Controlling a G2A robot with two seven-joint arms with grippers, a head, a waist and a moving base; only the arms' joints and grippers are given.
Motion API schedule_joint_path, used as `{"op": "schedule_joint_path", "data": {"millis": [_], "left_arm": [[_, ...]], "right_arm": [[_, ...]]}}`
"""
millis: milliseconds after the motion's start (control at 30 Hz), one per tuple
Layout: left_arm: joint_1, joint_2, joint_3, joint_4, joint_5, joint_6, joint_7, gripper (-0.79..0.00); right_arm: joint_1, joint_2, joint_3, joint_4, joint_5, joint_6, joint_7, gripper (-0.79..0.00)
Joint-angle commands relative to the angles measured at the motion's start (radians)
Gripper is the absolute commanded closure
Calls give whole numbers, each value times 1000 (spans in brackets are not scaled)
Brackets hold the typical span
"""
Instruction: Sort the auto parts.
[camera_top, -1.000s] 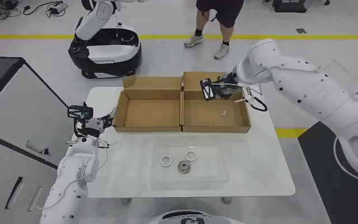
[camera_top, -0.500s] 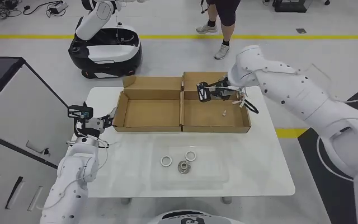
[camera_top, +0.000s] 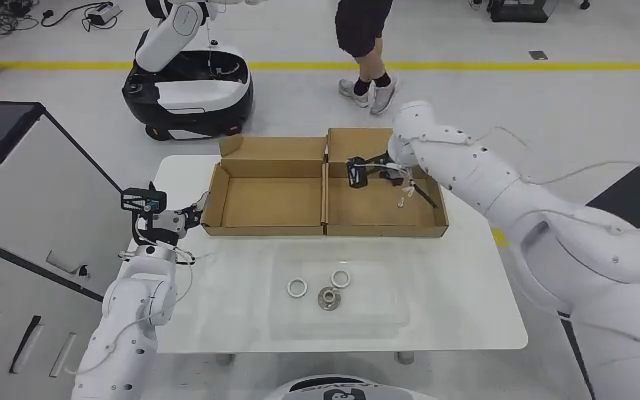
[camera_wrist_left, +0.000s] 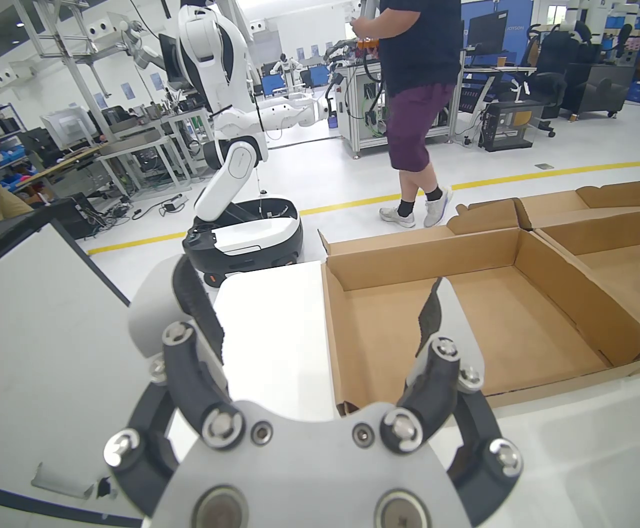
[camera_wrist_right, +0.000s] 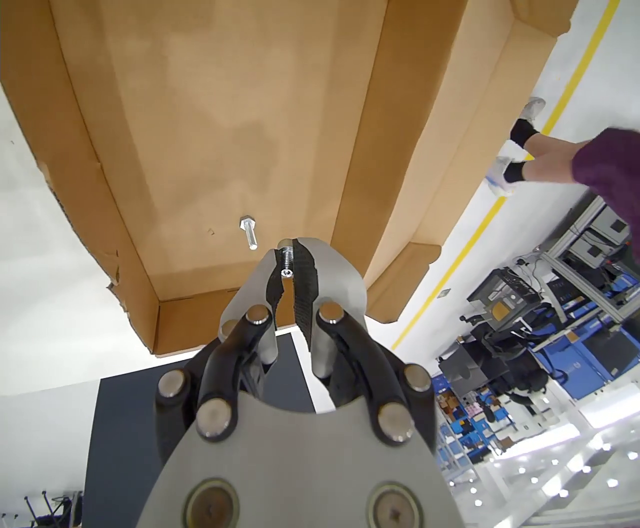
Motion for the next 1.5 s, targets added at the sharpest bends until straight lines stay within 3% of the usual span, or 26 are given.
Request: {"op": "schedule_joint_path", "data": {"millis": [0, 233, 500, 800, 1467], "left_arm": [[0, 0, 0, 0, 0, 0, 0, -785], [0, 0, 0, 0, 0, 0, 0, -785], [0, 0, 0, 0, 0, 0, 0, -785], [0, 0, 0, 0, 0, 0, 0, -785], [0, 0, 0, 0, 0, 0, 0, -785]], "right_arm": [[-1, -26, 0, 48, -16, -12, -12, 0], [-22, -121, 0, 218, -86, -84, -84, 0], [-44, -195, 0, 312, -98, -84, -84, 0], [-55, -233, 0, 352, -80, -84, -91, 0], [-84, -260, 0, 444, -135, -84, -200, 0]]}}
